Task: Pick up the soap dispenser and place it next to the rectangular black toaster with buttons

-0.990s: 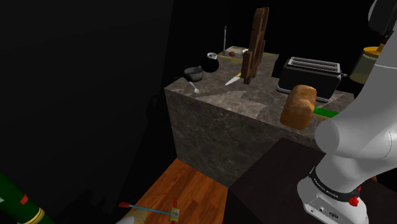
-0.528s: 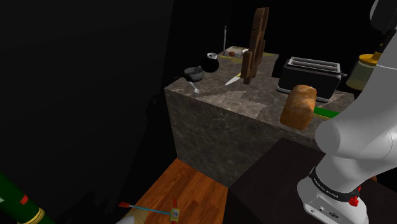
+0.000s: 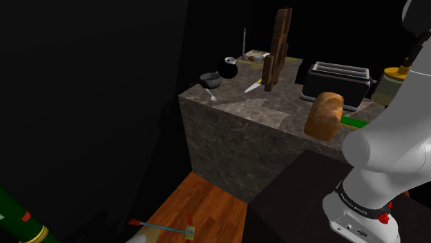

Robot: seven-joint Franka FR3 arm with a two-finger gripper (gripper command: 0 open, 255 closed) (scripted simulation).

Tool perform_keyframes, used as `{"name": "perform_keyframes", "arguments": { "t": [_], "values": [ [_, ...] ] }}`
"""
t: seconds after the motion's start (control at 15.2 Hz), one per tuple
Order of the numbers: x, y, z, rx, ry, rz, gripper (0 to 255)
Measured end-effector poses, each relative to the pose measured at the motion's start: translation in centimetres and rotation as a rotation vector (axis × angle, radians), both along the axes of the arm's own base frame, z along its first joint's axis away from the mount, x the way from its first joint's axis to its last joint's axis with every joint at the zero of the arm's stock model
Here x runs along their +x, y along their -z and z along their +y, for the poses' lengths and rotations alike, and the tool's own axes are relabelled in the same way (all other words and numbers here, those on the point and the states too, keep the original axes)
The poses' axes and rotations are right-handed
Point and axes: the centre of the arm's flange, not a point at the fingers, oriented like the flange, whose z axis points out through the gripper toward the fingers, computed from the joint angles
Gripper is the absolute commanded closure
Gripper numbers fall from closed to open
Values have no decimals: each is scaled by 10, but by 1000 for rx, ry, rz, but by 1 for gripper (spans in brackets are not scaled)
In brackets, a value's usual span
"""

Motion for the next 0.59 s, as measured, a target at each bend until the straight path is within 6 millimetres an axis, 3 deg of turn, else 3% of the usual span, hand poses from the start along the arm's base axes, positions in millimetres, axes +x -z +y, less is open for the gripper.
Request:
{"name": "perform_keyframes", "arguments": {
  "t": [0.59],
  "values": [
    [0, 48, 1, 0, 0, 0, 255]
  ]
}}
